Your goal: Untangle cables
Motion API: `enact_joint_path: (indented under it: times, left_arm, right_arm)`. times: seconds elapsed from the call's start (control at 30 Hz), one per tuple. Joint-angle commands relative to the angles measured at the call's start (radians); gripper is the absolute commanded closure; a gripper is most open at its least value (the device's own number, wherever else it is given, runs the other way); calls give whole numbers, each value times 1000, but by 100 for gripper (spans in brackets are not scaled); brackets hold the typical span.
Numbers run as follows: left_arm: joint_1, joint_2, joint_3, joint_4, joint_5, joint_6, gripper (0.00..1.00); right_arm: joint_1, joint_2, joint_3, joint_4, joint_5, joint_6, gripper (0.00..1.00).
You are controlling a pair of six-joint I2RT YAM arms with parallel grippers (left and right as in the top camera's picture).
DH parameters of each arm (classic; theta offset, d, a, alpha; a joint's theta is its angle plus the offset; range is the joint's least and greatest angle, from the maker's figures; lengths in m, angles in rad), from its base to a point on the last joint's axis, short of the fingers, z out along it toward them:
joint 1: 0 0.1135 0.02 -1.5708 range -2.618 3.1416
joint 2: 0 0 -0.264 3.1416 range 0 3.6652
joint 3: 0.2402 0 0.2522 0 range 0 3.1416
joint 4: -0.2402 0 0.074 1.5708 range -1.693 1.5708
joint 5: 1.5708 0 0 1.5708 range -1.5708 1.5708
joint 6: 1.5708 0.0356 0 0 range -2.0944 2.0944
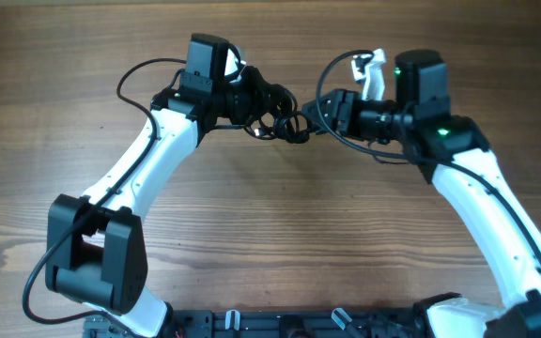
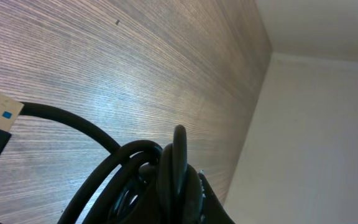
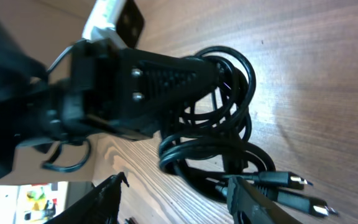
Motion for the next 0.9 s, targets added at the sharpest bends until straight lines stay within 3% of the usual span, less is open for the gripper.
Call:
enact_joint_path:
  times: [0.0, 0.33, 0.43, 0.5, 0.57, 0.73, 0.87]
  left_arm:
    - [-3, -7, 11, 5, 31, -113, 96]
    - [-62, -7, 11, 3, 23, -163, 96]
    - [-61, -7, 11, 3, 23, -198, 96]
    - [-61, -7, 11, 3, 23, -208, 96]
    - [-61, -7, 11, -10, 4, -207, 96]
    - [-61, -7, 11, -207, -344, -207, 96]
    - [-61, -7, 11, -328, -510, -203, 96]
  right_arm:
    - [27, 71, 21, 32, 0, 70, 50]
    - [95, 182, 21, 171, -31, 149, 53]
    - [95, 189, 21, 171, 5, 148, 72]
    - [95, 189, 21, 180, 14, 144, 91]
    - [94, 189, 21, 197, -6, 139, 96]
    - [73, 180, 22, 363, -394, 148, 96]
    - [-42, 180, 22, 572, -653, 370, 96]
